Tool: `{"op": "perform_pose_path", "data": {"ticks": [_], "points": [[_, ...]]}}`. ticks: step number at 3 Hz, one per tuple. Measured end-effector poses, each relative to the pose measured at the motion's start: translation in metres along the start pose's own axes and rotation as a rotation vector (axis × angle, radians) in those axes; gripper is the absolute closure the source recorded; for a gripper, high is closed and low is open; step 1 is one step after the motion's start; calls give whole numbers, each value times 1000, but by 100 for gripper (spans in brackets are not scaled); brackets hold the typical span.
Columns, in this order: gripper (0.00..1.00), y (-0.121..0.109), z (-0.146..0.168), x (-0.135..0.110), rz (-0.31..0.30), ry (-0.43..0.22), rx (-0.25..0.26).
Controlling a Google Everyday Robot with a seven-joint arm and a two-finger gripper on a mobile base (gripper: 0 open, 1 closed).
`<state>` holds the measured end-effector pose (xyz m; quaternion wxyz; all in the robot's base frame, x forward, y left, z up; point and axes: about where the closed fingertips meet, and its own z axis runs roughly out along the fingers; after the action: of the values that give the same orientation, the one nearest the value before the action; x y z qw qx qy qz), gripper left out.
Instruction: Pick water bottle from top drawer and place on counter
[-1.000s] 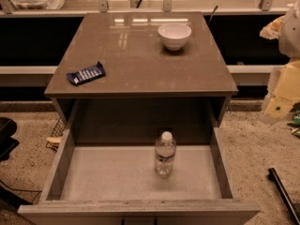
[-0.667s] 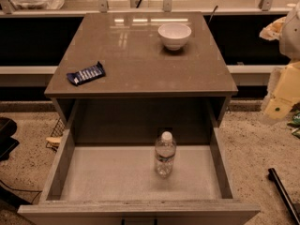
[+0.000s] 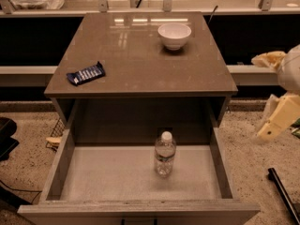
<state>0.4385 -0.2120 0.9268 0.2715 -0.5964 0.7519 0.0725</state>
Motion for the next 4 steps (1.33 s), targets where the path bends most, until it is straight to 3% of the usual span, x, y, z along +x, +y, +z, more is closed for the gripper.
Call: {"op": "perform_pose_path", "data": {"ticks": [1, 2, 3, 4], "points": [[0, 11, 48, 13, 13, -202, -37], [0, 29, 107, -3, 21, -528, -73], [0, 47, 130, -7, 44, -703, -78], [0, 49, 132, -10, 37, -730, -79]]}}
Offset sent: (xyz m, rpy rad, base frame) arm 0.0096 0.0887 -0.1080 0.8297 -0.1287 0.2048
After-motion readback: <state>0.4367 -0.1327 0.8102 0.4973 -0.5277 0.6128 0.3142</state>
